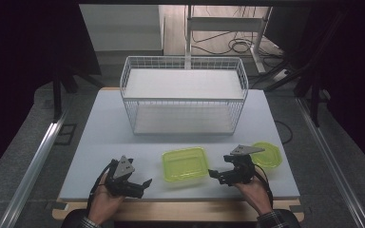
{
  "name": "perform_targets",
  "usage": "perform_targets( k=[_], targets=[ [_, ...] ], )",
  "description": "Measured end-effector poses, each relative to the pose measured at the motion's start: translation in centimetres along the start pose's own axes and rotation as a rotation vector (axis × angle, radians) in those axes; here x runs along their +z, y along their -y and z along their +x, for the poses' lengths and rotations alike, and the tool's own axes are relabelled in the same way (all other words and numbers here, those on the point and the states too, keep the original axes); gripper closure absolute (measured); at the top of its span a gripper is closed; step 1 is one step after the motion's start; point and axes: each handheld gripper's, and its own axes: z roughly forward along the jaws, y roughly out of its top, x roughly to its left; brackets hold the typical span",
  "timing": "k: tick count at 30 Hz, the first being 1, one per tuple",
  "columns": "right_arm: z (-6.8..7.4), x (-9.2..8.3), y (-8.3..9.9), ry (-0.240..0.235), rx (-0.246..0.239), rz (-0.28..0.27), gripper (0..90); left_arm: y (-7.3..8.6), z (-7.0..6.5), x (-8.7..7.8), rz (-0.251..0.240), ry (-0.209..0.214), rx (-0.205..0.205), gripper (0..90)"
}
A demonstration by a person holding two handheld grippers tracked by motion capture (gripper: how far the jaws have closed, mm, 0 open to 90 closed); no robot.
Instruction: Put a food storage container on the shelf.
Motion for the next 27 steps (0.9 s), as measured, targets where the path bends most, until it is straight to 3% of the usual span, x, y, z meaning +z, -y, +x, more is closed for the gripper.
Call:
perform_targets(
  k=[8,19,27],
  targets=[
    [-0.1,0.7,-0.8,-0.030,0.067,0.009,4.5,0.0,-0.2,0.2,0.024,-0.004,0.021,1.6],
    [-1.2,2.4,-2.7,-0.084,0.168,0.059,43.5,0.0,-0.3,0.4,0.044,-0.012,0.046,2.3],
    [-2.2,4.2,-3.3,-0.129,0.286,0.101,59.6,0.0,-0.4,0.5,0.048,-0.010,0.049,2.5]
  ],
)
